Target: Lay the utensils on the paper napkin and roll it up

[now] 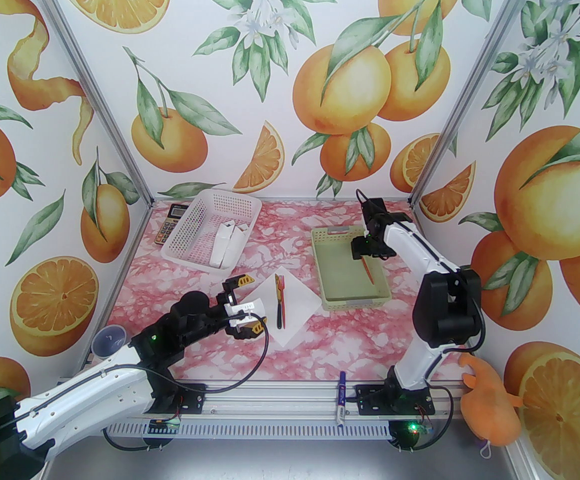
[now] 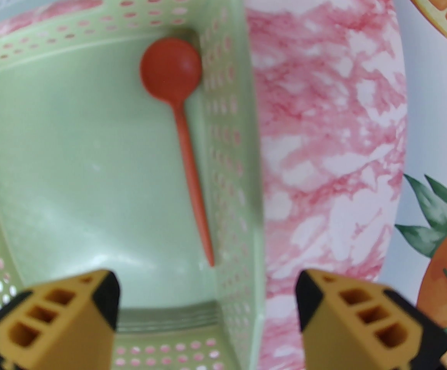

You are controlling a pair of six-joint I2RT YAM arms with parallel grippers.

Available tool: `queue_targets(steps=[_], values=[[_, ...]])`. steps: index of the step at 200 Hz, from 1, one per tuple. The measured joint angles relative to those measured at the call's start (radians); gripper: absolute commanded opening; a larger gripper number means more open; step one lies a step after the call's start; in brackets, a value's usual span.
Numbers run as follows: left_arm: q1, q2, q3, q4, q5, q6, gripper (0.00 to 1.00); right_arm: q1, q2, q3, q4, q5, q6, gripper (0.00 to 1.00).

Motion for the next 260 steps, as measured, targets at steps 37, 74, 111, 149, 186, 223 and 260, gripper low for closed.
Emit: queue_targets(steps=[37,74,111,149,186,223,260], values=[[-0.004,0.000,0.000,-0.003,0.000,0.000,1.00,0.043,0.042,0.030,-0.005,0.000,0.000,0.65],[-0.004,0.000,0.000,-0.003,0.000,0.000,1.00,0.062,0.115,0.045,-0.006,0.007,0.001,0.64],[-0.004,0.001,0.000,-0.004,0.000,0.000,1.00,0.063,0.153,0.048,-0.005,0.022,0.008,0.63],[-0.004,0.003,0.000,-0.007,0.001,0.000,1.00,0.063,0.191,0.050,-0.004,0.037,0.013,0.59],[-0.004,0.006,0.000,-0.011,0.002,0.000,1.00,0.068,0.204,0.058,0.006,0.068,0.026,0.42],[-0.005,0.006,0.000,-0.016,0.002,0.000,1.00,0.073,0.213,0.072,0.013,0.108,0.026,0.24],[-0.005,0.006,0.000,-0.021,0.002,0.000,1.00,0.075,0.256,0.082,0.013,0.156,0.019,0.12]])
